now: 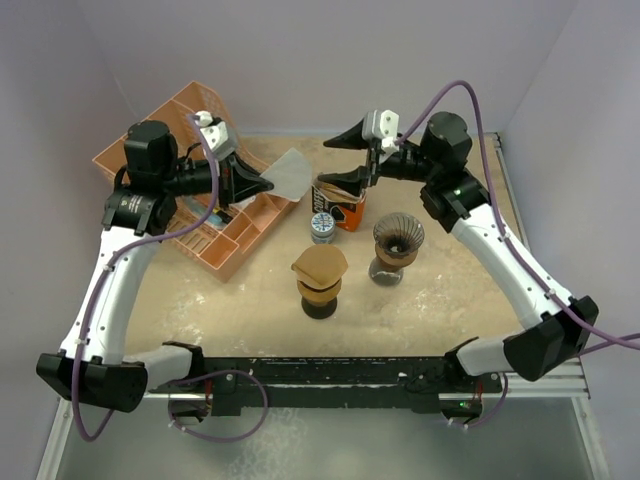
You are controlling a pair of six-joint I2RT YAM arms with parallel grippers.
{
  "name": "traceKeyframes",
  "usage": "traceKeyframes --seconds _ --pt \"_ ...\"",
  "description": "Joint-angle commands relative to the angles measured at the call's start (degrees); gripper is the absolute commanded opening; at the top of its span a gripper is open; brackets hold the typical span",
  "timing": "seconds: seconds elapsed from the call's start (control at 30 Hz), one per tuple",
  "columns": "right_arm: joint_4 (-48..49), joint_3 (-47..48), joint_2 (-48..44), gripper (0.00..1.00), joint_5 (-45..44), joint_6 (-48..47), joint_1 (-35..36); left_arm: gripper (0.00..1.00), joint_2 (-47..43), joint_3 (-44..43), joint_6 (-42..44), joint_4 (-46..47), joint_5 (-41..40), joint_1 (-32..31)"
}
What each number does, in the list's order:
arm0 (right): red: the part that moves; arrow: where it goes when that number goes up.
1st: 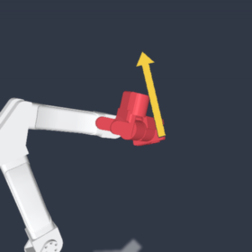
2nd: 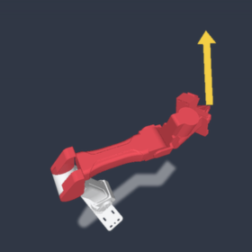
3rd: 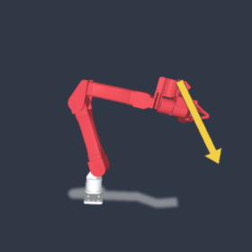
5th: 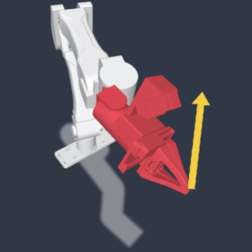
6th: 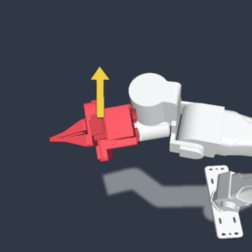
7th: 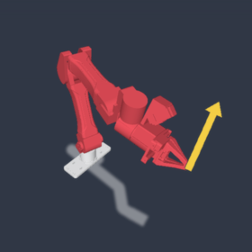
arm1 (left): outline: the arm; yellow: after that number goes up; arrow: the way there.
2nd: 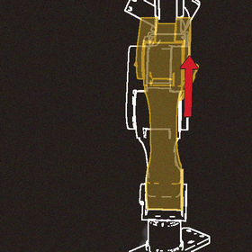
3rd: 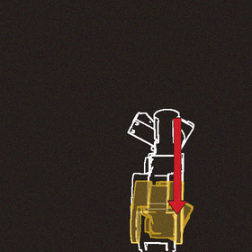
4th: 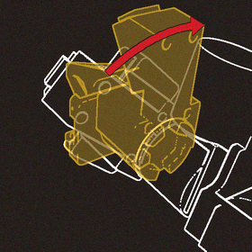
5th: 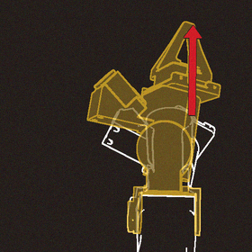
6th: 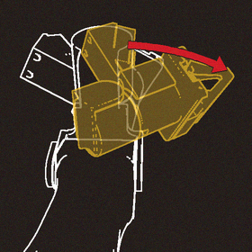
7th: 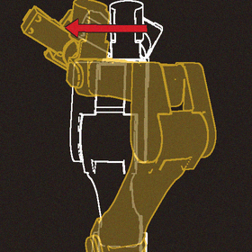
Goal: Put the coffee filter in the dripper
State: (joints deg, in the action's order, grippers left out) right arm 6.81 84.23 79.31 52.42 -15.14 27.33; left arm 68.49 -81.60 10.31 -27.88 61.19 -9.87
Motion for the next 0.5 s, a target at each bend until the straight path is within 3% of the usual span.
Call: traceKeyframes --seconds 0.0,0.47 --pt "6.57 -2.72 -1.71 0.64 0.17 3.27 -0.01 0.00 0.39 0.75 -4.24 6.18 7.45 0.38" --pt "12.72 -12.45 -5.27 0.49 1.32 7.27 0.00 0.00 0.96 0.22 -5.62 6.17 8.81 0.38"
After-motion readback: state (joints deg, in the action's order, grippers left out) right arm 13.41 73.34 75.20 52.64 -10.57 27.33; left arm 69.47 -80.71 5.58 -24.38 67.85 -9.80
